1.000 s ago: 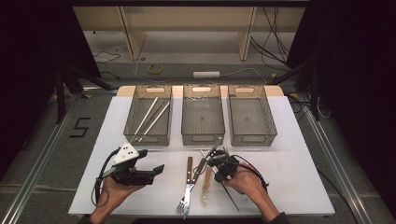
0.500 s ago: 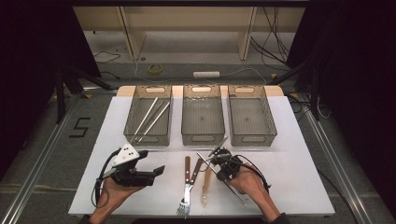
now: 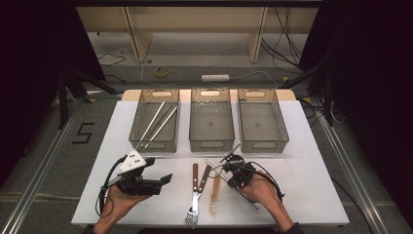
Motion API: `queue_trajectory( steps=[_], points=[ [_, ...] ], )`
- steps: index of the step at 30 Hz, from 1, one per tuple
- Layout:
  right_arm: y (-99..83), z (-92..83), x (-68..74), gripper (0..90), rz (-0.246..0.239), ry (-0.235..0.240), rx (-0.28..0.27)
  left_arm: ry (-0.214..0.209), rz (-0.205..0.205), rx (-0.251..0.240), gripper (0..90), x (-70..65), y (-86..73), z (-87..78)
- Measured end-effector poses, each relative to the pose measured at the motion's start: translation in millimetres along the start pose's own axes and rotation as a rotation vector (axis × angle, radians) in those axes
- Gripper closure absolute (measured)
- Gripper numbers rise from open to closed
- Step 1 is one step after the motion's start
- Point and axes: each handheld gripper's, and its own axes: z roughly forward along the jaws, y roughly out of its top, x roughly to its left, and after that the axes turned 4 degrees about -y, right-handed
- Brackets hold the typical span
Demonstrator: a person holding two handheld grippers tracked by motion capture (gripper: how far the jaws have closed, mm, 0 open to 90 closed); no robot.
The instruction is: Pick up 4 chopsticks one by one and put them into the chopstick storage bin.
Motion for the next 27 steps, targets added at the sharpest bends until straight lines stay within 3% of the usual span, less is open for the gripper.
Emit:
queue_trajectory(
  steps=[14, 27],
  points=[
    [-5.4, -14.5, -6.1, 86.8, -0.035, -0.003, -0.032, -0.003, -0.005, 0.002, 16.3, 0.5, -0.3, 0.8],
    [-11.3, -27.1, -21.6, 86.9, -0.015, 0.026, -0.082, -0.008, -0.006, 0.007, 16.3, 0.1, -0.4, 2.1]
  ],
)
